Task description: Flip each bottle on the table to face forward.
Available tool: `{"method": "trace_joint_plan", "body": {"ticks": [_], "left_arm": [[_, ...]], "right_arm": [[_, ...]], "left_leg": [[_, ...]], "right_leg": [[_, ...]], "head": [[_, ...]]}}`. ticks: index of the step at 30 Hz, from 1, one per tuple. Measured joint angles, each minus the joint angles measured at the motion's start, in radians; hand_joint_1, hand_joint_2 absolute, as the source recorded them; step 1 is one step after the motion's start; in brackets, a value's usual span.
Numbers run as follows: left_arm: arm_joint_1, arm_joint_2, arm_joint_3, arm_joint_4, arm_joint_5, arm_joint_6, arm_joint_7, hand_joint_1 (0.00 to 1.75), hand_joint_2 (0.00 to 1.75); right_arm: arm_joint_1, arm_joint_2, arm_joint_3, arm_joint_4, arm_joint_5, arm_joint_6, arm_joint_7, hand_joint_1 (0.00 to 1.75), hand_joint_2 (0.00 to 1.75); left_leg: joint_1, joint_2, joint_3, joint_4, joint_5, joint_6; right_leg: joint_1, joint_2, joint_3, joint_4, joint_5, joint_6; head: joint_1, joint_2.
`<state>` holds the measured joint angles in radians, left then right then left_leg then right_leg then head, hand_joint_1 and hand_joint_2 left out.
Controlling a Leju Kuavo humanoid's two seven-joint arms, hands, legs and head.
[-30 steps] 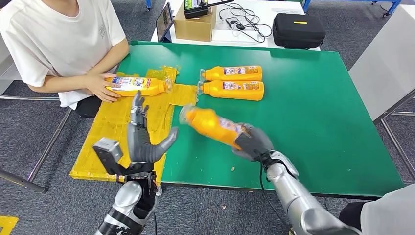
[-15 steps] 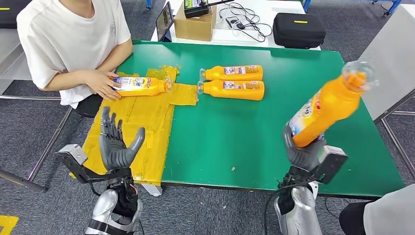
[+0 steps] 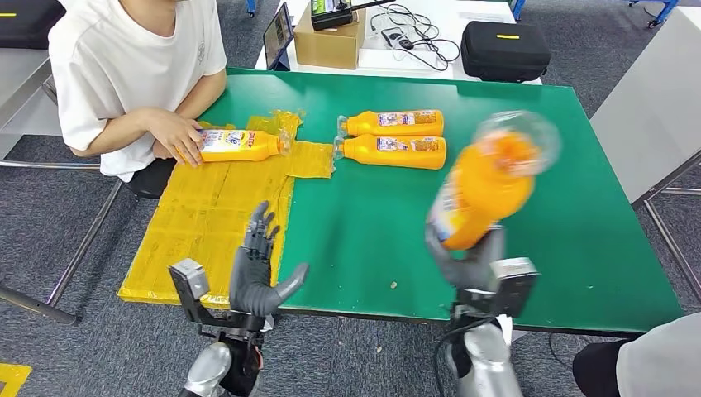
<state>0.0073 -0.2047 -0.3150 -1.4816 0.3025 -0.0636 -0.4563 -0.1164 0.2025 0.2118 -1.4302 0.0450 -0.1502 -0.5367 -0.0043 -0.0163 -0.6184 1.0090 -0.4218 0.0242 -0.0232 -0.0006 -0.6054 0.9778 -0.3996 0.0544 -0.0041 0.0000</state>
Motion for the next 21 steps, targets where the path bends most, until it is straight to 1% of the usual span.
{"method": "trace_joint_plan", "body": {"ticks": [4,8,15,21], "left_arm": [[-0.007,0.000,-0.053,0.010,-0.020,-0.022,-0.011,0.00,1.75],[-0.011,0.008,-0.089,0.010,-0.064,-0.040,-0.043,0.00,1.75],[-0.016,0.021,-0.108,0.008,-0.086,-0.043,-0.063,0.00,1.75],[-0.016,0.040,-0.130,-0.015,-0.187,-0.048,-0.130,0.00,1.75]], "right_arm": [[0.000,0.009,0.110,0.066,0.031,-0.008,-0.007,1.75,1.75],[-0.001,0.012,0.175,0.128,0.010,0.009,0.008,1.75,1.75],[-0.007,0.012,0.204,0.182,-0.013,0.025,0.016,1.75,1.75],[-0.021,0.012,0.208,0.214,-0.007,0.038,0.029,1.75,1.75]], "left_leg": [[0.000,0.000,0.000,0.000,0.000,0.000],[0.000,0.000,0.000,0.000,0.000,0.000],[0.000,0.000,0.000,0.000,0.000,0.000],[0.000,0.000,0.000,0.000,0.000,0.000]], "right_leg": [[0.000,0.000,0.000,0.000,0.000,0.000],[0.000,0.000,0.000,0.000,0.000,0.000],[0.000,0.000,0.000,0.000,0.000,0.000],[0.000,0.000,0.000,0.000,0.000,0.000]], "head": [[0.000,0.000],[0.000,0.000],[0.000,0.000],[0.000,0.000]]}}
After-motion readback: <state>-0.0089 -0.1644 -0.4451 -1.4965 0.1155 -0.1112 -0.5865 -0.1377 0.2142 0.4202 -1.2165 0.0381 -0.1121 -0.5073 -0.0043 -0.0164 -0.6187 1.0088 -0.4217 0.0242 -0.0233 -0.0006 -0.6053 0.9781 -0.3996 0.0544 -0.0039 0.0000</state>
